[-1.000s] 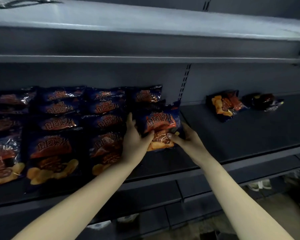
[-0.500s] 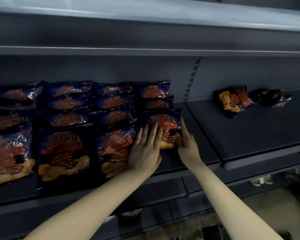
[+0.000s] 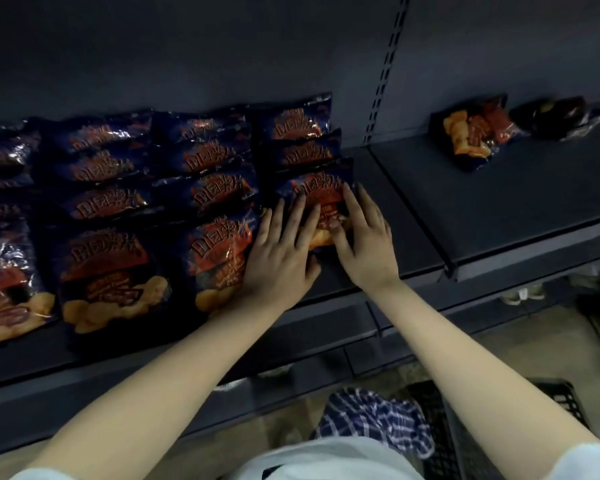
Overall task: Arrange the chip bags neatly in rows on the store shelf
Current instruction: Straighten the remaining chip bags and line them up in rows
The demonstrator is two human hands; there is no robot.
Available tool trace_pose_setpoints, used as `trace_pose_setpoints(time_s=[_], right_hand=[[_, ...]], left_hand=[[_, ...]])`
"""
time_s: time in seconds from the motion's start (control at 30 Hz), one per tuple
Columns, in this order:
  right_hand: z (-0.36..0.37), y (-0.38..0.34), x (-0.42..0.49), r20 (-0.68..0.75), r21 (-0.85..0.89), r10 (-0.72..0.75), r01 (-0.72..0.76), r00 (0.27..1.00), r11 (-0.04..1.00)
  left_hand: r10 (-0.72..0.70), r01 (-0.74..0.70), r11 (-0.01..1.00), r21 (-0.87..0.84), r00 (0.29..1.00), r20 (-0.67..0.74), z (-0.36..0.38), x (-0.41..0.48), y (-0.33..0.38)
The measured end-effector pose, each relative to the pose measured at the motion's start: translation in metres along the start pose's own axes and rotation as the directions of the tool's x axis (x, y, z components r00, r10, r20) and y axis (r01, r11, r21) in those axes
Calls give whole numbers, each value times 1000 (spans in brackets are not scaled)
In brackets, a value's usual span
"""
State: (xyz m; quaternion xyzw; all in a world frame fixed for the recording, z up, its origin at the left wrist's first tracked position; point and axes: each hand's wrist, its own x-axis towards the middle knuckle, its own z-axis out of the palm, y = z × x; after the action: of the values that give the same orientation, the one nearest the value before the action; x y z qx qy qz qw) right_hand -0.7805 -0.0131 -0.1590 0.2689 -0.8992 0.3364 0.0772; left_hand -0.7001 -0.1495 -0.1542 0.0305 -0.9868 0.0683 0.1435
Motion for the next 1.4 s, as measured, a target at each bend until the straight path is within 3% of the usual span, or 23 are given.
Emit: trace_pose_setpoints(time_s=[0.6,0.77,0.93,1.03,1.2,1.4], right_hand=[[-2,0,5,68,-6,55,-55,996,998],[-3,1,6,97,2,62,-62,993,998],[-3,2,6,91,30,62,-65,994,997],[-5,3,5,69,120,54,-62,996,991],[-25,19,10,-17,455,108,-89,994,886],[-100,86,17,-143,423,213,-135,967,896]], left_hand=[[55,-55,998,29,998,2,-3,4,-8],[159,-160,987,-18,986,-52,-9,5,-12],[160,-165,985,-41,982,-103,-21,7,-4],[171,-180,982,-61,977,-128,-27,14,11],[196,-214,972,-96,965,-171,-35,43,36],[235,-251,956,-150,965,-115,-25,119,99]])
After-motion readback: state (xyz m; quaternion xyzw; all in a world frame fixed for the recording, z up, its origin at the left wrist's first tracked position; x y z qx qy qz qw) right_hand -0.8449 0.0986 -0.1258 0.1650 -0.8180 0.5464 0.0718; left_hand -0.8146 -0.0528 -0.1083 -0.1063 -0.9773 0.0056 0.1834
